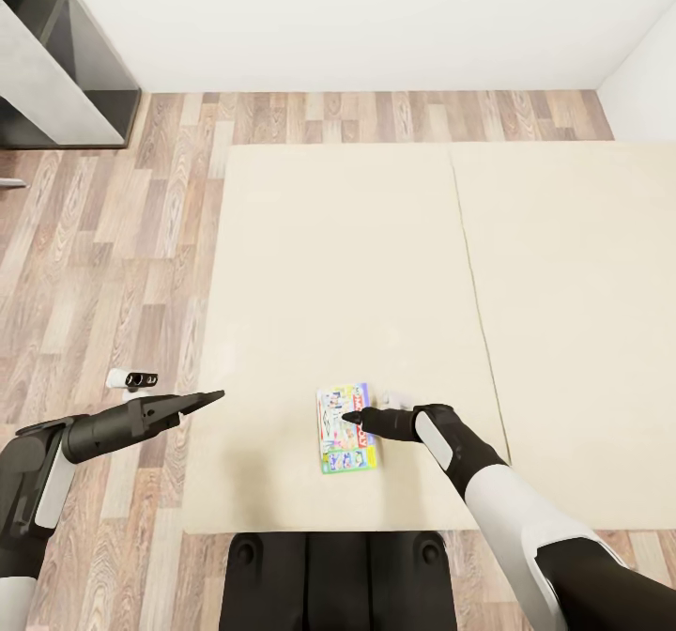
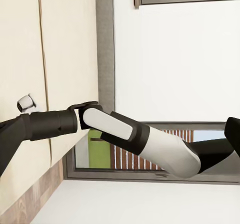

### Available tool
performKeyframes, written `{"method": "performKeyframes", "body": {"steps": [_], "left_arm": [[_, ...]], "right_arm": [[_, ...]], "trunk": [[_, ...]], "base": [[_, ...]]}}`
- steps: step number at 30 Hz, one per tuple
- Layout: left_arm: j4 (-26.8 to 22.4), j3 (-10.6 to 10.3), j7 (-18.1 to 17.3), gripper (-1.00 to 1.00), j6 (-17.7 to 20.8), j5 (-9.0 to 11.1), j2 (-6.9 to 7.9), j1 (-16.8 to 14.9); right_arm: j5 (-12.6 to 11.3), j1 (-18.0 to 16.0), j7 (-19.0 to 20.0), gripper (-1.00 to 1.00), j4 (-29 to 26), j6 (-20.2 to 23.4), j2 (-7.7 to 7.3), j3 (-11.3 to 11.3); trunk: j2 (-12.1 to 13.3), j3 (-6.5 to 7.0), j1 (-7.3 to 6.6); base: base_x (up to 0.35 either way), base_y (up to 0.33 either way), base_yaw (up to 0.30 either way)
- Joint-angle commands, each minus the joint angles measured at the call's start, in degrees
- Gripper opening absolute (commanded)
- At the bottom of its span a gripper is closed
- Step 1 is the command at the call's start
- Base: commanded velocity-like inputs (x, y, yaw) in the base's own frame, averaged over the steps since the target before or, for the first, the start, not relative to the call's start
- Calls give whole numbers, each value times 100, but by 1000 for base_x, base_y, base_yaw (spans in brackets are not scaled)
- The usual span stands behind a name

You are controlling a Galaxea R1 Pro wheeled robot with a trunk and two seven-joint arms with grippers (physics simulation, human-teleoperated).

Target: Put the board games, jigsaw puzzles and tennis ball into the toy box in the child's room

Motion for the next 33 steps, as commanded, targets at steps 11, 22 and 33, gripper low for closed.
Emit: {"method": "performKeyframes", "body": {"steps": [11,22,33], "left_arm": [[0,-1,-23,100,60,-4,1,-2],[0,-1,-23,100,60,-4,1,-2],[0,-1,-23,100,60,-4,1,-2]], "right_arm": [[-12,4,1,100,1,17,3,15],[-12,3,1,100,-1,17,4,15],[-12,1,1,100,1,14,-2,15]], "trunk": [[-6,-6,4],[-6,-6,4],[-6,-6,4]], "base": [[0,18,1],[0,41,0],[0,1,0]]}}
